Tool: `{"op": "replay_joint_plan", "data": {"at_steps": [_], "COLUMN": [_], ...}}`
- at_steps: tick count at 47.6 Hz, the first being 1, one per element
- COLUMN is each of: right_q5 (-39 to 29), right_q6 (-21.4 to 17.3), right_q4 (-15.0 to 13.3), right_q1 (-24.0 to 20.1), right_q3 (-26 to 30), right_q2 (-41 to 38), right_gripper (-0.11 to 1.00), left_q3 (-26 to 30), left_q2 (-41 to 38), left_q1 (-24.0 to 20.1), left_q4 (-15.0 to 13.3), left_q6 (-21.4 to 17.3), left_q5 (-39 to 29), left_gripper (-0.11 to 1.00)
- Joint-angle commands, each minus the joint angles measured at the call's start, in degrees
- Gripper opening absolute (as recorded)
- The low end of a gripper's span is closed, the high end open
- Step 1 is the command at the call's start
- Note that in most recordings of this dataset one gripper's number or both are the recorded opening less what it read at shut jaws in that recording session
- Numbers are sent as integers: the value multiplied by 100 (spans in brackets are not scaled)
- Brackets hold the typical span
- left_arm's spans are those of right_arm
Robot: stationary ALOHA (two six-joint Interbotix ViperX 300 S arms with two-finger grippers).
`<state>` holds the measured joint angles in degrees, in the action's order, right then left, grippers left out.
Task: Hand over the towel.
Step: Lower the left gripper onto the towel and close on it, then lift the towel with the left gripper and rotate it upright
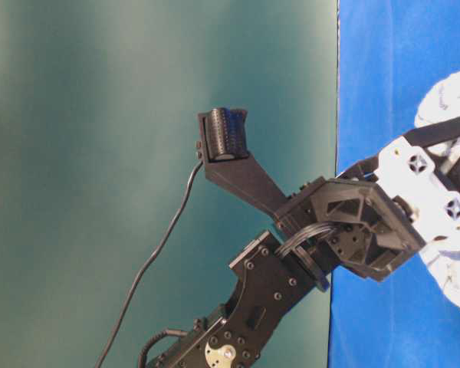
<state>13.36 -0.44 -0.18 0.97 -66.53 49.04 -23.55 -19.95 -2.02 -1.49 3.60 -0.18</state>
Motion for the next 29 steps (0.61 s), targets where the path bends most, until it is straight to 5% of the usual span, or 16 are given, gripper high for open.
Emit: {"op": "replay_joint_plan", "data": {"at_steps": [1, 13, 29], "right_q5": [18, 18, 35], "right_q6": [-9, -9, -9], "right_q4": [9, 18, 18], "right_q1": [9, 9, 0], "right_q3": [70, 70, 79], "right_q2": [-26, -26, -9], "right_gripper": [0, 0, 0], "left_q3": [167, 62, -149], "left_q2": [132, 404, 1942], "left_q1": [-88, -114, -70], "left_q4": [-9, 0, 18], "left_q6": [35, -88, -167], "left_q5": [-105, -176, -369], "left_gripper": [79, 11, 10]}}
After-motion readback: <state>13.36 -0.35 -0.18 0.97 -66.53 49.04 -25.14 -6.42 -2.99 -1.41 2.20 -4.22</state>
